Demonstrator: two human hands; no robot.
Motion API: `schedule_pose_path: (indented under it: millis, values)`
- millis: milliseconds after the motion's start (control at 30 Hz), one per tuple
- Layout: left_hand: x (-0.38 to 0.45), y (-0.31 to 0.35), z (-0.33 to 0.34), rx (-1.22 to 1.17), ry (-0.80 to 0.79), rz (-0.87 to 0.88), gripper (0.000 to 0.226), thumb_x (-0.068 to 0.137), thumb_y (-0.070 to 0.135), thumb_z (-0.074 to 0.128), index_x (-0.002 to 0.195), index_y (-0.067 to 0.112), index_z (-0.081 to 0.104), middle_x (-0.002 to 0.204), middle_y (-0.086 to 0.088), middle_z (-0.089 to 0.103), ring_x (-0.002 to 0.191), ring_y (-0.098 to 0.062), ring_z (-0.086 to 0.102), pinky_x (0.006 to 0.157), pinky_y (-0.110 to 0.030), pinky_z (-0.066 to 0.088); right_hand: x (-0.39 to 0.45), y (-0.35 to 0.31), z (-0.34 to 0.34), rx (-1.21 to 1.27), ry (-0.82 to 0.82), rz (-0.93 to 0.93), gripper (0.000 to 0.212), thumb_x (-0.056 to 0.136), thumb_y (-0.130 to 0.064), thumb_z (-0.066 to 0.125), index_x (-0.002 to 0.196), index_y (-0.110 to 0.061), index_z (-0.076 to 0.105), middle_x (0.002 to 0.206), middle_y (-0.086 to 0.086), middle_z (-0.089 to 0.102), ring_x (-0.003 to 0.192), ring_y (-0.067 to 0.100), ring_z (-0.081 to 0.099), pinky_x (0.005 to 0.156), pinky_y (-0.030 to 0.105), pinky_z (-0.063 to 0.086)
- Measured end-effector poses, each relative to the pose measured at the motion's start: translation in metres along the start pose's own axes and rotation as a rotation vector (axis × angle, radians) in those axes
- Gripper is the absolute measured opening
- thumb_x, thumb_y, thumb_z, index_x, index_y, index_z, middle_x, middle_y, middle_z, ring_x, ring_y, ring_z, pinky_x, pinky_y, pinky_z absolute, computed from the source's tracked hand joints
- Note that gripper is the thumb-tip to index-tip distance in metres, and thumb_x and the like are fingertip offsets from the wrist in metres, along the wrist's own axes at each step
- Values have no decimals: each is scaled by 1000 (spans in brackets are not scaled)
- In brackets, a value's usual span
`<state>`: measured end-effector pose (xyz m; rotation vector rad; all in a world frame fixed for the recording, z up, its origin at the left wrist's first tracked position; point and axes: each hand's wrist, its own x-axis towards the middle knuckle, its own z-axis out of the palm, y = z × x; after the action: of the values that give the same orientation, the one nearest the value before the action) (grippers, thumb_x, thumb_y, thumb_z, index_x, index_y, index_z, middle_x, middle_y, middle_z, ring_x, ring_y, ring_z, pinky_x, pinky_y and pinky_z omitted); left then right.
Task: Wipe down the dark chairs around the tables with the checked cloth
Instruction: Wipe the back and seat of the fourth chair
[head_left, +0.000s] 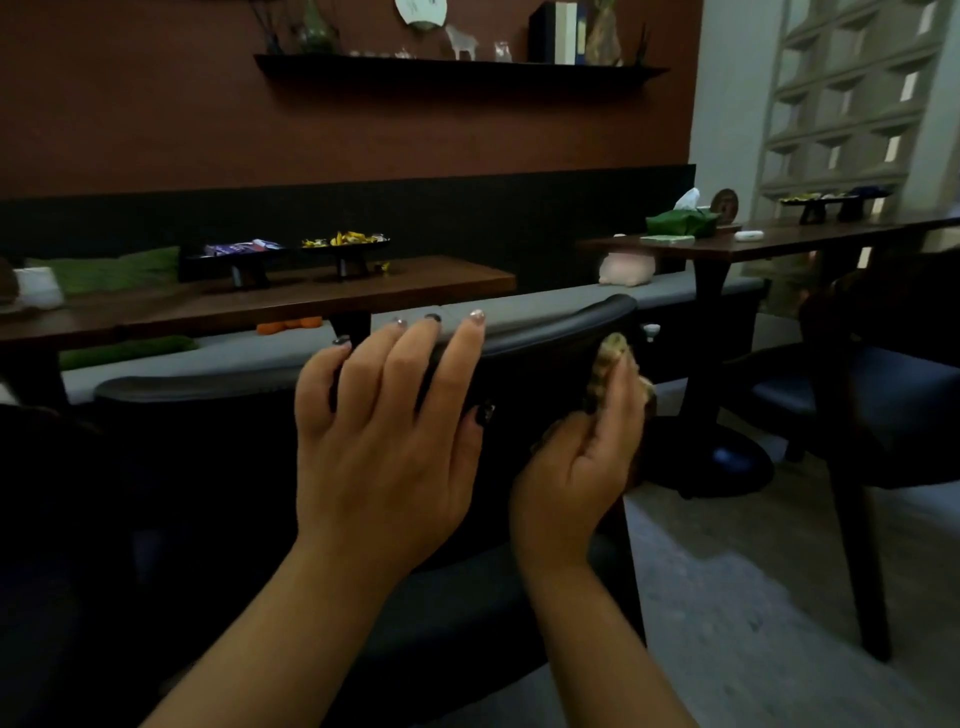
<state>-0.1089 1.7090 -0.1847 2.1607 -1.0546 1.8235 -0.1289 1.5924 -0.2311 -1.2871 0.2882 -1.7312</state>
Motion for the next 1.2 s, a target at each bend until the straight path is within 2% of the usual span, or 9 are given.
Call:
schedule_pose_path:
  millis: [200, 333, 533, 667, 767, 867, 1000, 1133, 1200]
  values:
    - [-9, 3, 7, 30, 56, -77, 63, 98, 36, 38, 153, 9, 20, 158, -14, 23, 148, -31, 17, 116, -55, 3, -3, -9, 4, -102, -70, -143, 50, 98, -10, 31, 147, 2, 25, 155, 15, 24, 146, 18, 18, 119, 30, 18]
    - [-30, 13, 6, -167, 29, -434, 71, 99, 42, 29, 154, 15, -8, 160, -18, -4, 147, -34, -12, 115, -55, -8, -27, 2, -10, -137, -358, -583, 51, 105, -17, 27, 151, -5, 9, 151, 22, 18, 143, 43, 14, 119, 46, 15]
    - [-61, 11, 15, -625, 134, -913, 81, 99, 59, 16, 152, 3, -9, 157, -21, -21, 148, -26, -17, 119, -33, -11, 27, -2, 2, -146, -514, -1030, 35, 101, -7, 30, 134, 3, 36, 138, 20, 36, 140, 38, 24, 116, 48, 21]
    - [-84, 1, 32, -924, 164, -1521, 67, 102, 50, 25, 154, 24, -8, 163, -4, -4, 149, -17, 3, 117, -28, 3, 19, 47, -19, -209, -1005, -1613, 31, 96, -5, 42, 125, 0, 51, 137, 13, 52, 133, 28, 40, 116, 40, 24]
    - [-110, -1, 34, -1439, -31, -1739, 84, 82, 79, 36, 152, 36, 19, 154, 5, 34, 138, -21, 39, 111, -47, 33, 27, 40, -24, -255, -1306, -1779, 37, 94, -9, 42, 126, 0, 59, 140, 15, 50, 138, 25, 30, 120, 35, 7]
    - [-109, 1, 26, -1714, -81, -1698, 68, 73, 72, 36, 123, 33, 59, 119, 3, 69, 115, -23, 61, 105, -49, 41, 43, -8, -9, -171, -1111, -1601, 37, 96, -7, 43, 133, -1, 51, 139, 16, 48, 134, 30, 41, 115, 39, 29]
    - [-111, -6, 24, -1815, -122, -1691, 66, 76, 73, 37, 123, 34, 61, 126, 5, 66, 119, -22, 60, 108, -49, 37, 37, -38, 11, -154, -822, -1520, 40, 95, -9, 49, 135, -8, 51, 139, 13, 47, 131, 30, 46, 110, 43, 37]
    - [-129, -17, 29, -1828, -160, -1780, 72, 84, 73, 32, 136, 29, 55, 130, 2, 63, 121, -23, 58, 109, -51, 34, 9, -8, 2, -289, -1030, -1664, 35, 102, -7, 36, 132, 0, 52, 138, 17, 50, 134, 36, 39, 113, 44, 31]
    - [-138, -22, 31, -1956, -73, -1869, 77, 87, 72, 28, 135, 18, 55, 124, -8, 66, 108, -27, 63, 96, -46, 44, -8, 13, -2, -384, -1209, -1772, 38, 103, -7, 30, 131, 4, 52, 137, 19, 52, 136, 38, 34, 117, 44, 22]
